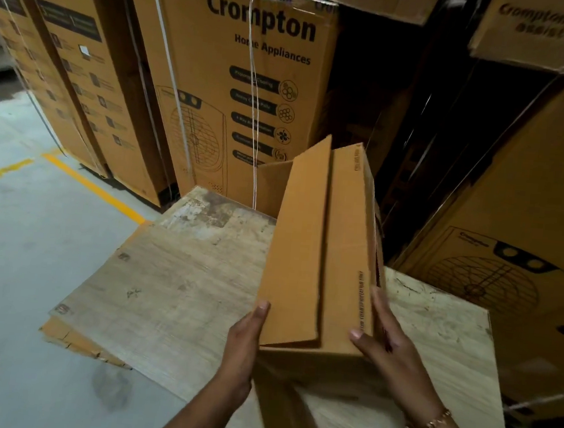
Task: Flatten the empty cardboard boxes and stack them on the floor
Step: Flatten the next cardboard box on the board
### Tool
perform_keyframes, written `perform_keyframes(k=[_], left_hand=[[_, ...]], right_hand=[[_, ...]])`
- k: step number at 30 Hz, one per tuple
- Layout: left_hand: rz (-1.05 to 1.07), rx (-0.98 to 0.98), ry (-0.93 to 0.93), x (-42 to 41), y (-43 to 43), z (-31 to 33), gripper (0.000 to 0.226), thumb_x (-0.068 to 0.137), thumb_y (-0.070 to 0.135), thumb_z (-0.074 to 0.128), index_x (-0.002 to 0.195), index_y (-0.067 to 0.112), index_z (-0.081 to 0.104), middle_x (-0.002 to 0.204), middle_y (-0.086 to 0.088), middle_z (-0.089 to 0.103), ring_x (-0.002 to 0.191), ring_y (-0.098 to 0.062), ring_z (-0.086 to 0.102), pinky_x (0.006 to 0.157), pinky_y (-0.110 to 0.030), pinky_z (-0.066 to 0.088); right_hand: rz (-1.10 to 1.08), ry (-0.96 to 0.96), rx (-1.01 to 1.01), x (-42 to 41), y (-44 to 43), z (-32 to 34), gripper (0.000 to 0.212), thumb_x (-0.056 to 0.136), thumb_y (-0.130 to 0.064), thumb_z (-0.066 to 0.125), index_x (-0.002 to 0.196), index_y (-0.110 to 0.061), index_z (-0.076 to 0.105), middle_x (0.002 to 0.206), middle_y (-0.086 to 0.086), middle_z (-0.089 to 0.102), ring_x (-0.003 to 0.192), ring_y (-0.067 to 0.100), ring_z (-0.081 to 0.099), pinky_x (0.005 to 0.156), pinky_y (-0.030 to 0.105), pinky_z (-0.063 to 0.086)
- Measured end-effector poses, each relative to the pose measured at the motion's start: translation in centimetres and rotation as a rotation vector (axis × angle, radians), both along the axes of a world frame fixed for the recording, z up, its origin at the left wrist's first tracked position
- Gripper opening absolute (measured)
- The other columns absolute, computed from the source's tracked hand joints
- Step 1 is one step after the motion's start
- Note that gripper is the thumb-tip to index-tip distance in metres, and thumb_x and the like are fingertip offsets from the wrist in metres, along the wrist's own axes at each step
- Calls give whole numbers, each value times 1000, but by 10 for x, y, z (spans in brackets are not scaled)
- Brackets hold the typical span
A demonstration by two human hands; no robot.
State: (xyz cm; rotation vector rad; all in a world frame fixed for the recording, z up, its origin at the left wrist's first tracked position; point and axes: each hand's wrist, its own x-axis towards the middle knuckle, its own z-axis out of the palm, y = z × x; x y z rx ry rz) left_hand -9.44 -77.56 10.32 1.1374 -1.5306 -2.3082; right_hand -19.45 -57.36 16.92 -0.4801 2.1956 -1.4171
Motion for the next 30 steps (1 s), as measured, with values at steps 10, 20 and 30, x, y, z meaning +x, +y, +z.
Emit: perform_keyframes(k=[10,20,30], left_hand=[[324,180,-209,72,-33,-82,46,104,56,36,128,25,61,127,-17,66,106,-40,65,82,-54,54],[150,-241,-309,88,-35,-78,79,89,72,50,149,20,44,147,-12,53,127,-33,55,103,-54,47],[-1001,-1364,-408,-4,-5,-4,108,84,48,69,162,26,-2,170,5,-9,156,-19,-6,122,-50,4]], right_hand=[[533,559,522,33,-56,-52,69,91,-75,30,152,-52,6,159,-31,-15,148,0,-15,121,36,5],[322,509,809,9,-28,-77,104,72,-88,39,156,-33,11,166,-2,-5,152,27,-4,120,47,9],[275,344,912,-7,-44,-68,124,61,-88,59,157,-28,7,166,4,-4,150,37,-1,120,47,16]])
